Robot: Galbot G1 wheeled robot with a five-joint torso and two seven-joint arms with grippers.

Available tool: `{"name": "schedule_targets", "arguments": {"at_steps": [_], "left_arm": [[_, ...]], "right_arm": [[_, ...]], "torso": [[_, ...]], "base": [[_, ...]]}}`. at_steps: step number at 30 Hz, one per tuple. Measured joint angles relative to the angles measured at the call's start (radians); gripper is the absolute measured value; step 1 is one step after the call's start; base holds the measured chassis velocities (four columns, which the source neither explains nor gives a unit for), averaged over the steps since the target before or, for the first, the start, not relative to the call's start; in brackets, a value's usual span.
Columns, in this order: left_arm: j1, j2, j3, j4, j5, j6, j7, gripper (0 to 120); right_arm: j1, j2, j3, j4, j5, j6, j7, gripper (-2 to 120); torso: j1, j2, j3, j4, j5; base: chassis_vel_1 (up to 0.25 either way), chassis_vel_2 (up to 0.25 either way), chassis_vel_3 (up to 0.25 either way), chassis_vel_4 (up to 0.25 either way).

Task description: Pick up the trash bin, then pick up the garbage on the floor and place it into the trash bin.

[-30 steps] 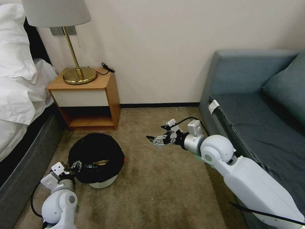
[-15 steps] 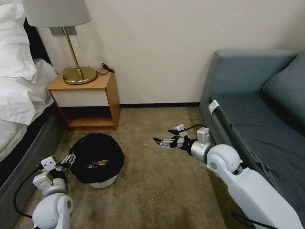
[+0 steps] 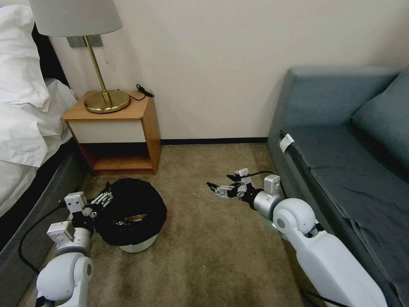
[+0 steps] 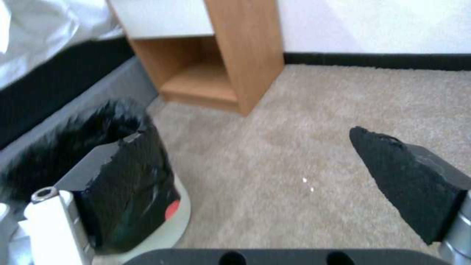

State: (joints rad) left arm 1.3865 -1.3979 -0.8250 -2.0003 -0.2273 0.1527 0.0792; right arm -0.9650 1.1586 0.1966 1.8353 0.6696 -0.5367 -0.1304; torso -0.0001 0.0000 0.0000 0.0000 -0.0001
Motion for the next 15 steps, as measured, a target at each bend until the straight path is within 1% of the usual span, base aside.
{"name": "schedule_targets", "arguments": {"at_steps": [3, 6, 8, 9, 15], "left_arm": [[-0.004, 0.017, 0.021, -0.008, 0.019, -0.009, 0.025, 100], [-0.007, 0.02, 0.029, -0.008, 0.028, -0.01, 0.028, 100], [-0.015, 0.025, 0.045, -0.002, 0.054, -0.016, 0.035, 100], [-0.015, 0.025, 0.045, -0.002, 0.054, -0.016, 0.035, 100], [-0.03, 0.022, 0.081, 0.017, 0.093, -0.03, 0.045, 100]], "right_arm": [[-0.014, 0.055, 0.036, -0.041, -0.026, 0.042, -0.012, 100], [-0.02, 0.071, 0.047, -0.054, -0.035, 0.056, -0.018, 100], [-0.039, 0.099, 0.073, -0.086, -0.059, 0.081, -0.02, 100], [-0.039, 0.099, 0.073, -0.086, -0.059, 0.081, -0.02, 100], [-0.062, 0.143, 0.116, -0.148, -0.088, 0.119, -0.019, 100]], "torso": [[0.0, 0.0, 0.0, 0.0, 0.0001], [0.0, 0.0, 0.0, 0.0, 0.0], [0.0, 0.0, 0.0, 0.0001, 0.0], [0.0, 0.0, 0.0, 0.0001, 0.0], [0.0, 0.0, 0.0, -0.0001, 0.0001]], "base": [[0.0, 0.0, 0.0, 0.0], [0.0, 0.0, 0.0, 0.0], [0.0, 0.0, 0.0, 0.0], [0.0, 0.0, 0.0, 0.0], [0.0, 0.0, 0.0, 0.0]]}}
